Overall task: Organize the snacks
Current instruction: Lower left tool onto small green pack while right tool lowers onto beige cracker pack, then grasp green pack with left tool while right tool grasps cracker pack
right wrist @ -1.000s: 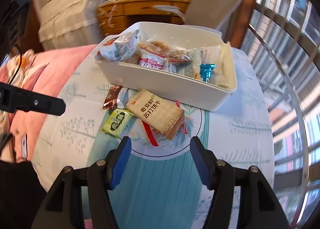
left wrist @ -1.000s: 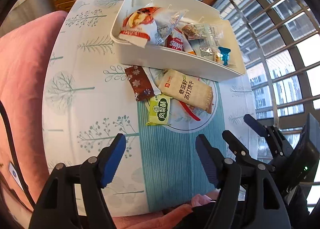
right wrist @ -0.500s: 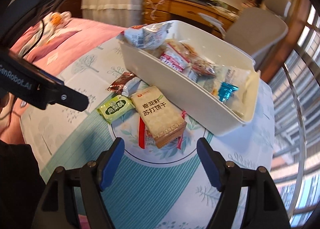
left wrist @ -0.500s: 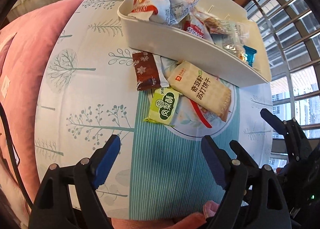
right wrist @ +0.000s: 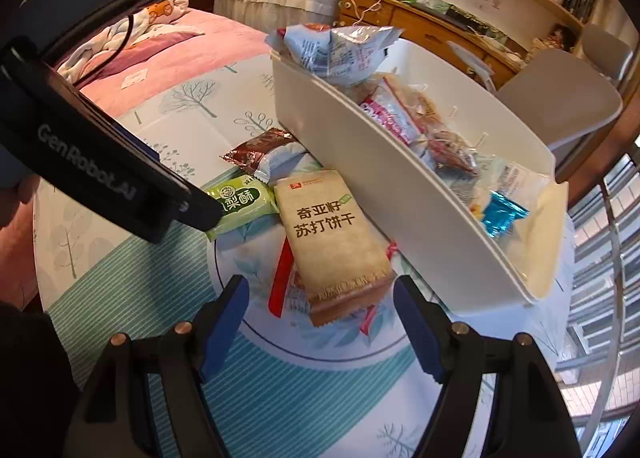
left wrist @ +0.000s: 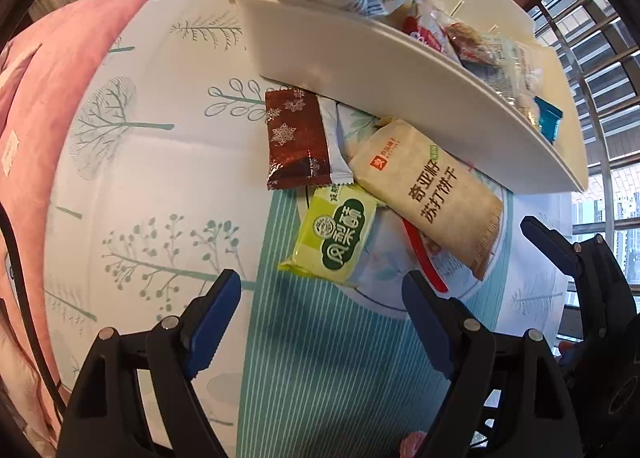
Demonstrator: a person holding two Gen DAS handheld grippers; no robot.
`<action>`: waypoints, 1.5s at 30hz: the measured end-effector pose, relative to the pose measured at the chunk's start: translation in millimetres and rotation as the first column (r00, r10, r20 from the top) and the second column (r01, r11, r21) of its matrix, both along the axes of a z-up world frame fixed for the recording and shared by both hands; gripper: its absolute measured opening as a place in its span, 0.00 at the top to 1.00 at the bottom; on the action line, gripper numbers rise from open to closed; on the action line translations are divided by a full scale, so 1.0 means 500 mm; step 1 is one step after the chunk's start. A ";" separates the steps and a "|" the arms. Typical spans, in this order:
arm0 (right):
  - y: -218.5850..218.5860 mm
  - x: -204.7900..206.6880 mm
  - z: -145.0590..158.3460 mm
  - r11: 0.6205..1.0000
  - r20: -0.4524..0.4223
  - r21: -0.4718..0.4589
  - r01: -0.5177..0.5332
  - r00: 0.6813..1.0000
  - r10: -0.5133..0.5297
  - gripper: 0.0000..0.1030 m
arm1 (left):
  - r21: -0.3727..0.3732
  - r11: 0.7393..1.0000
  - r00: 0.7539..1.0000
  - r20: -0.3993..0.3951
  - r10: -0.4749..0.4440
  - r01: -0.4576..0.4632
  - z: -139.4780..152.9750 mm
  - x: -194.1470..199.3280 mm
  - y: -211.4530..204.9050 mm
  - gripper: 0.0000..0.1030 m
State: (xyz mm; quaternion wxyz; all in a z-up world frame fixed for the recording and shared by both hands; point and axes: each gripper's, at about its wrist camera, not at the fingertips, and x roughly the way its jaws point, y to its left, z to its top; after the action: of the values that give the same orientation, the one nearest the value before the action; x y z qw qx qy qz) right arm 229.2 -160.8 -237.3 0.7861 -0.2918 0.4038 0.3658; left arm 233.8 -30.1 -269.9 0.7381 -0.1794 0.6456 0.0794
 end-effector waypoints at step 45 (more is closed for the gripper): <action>0.010 0.069 -0.042 1.000 -0.135 0.021 -0.005 0.991 0.008 0.44 | 0.030 0.999 0.999 -0.044 0.026 -0.025 -0.039 0.054 0.006 0.65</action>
State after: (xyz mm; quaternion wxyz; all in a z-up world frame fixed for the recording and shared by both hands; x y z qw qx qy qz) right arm 263.5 -155.9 -258.1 0.7589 -0.2595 0.4513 0.3914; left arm 260.6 -26.8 -289.6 0.7250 -0.1747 0.6584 0.1023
